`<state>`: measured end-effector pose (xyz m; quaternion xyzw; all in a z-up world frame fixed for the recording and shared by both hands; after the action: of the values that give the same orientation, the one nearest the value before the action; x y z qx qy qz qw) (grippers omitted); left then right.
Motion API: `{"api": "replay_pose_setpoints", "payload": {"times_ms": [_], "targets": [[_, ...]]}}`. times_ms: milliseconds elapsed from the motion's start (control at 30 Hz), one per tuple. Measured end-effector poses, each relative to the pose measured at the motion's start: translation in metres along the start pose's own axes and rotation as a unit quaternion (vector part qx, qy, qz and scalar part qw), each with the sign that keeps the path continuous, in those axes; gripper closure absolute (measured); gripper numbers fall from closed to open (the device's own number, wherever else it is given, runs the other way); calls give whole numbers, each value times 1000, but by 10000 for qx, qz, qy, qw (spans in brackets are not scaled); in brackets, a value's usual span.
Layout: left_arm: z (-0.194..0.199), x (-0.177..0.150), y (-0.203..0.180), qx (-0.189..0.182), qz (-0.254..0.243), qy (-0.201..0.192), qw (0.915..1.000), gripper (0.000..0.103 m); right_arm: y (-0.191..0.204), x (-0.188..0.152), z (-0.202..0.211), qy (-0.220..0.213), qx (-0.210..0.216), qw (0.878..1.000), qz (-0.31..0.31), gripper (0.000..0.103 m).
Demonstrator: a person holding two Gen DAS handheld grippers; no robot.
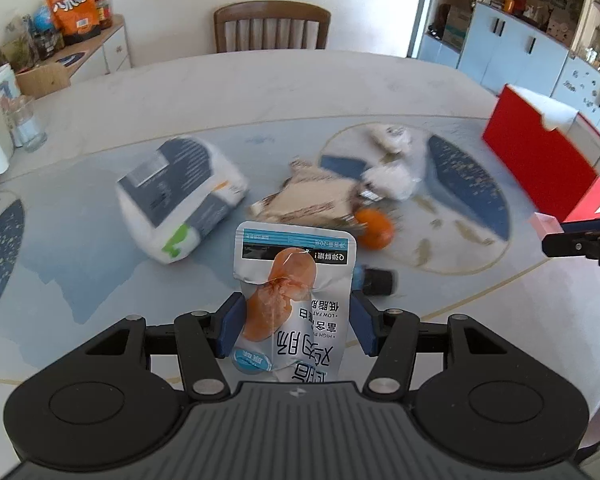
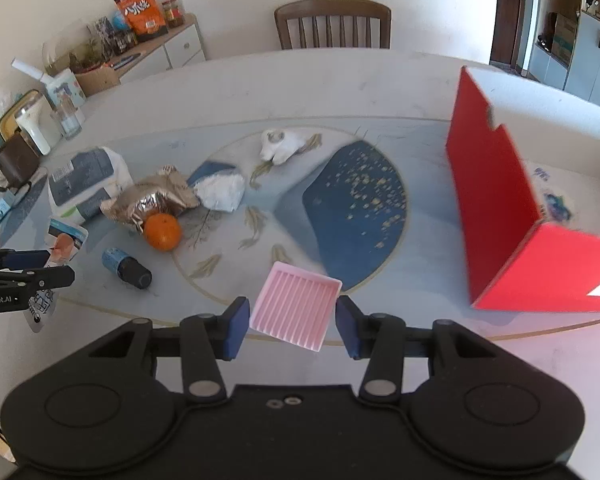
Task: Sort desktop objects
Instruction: 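Carry the sausage packet and pink tray with both grippers over the red box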
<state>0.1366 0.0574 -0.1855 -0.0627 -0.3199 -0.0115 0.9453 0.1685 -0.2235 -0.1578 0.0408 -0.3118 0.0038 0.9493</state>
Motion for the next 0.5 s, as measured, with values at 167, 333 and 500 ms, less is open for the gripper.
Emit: {"api": "replay_pose_setpoints", "payload": {"times_ms": [167,333,500], "targets": [[7,14,-34,-255,-128,-60,9996,48,-16,8,22,-130,2,9999,-14,57],[12,28,-77,-542,-373,-173,9977,48,-36,12,42,-226,10,9997,-105,57],[10,40,-121,-776,-651,-230,9946,48,-61,17,62,-368,-52,9992,-121,57]]}}
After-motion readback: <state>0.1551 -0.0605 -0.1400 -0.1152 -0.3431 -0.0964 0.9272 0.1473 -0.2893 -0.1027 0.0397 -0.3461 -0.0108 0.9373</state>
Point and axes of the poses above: each gripper's, at about its wrist camera, not at the fingertips, and z roughly against the way its jaws point, y to its left, x to its top, the point moved 10 cm from there along -z, roughly the way its jaws point, and after that the axes turned 4 degrees about z, right-handed, at the moved point
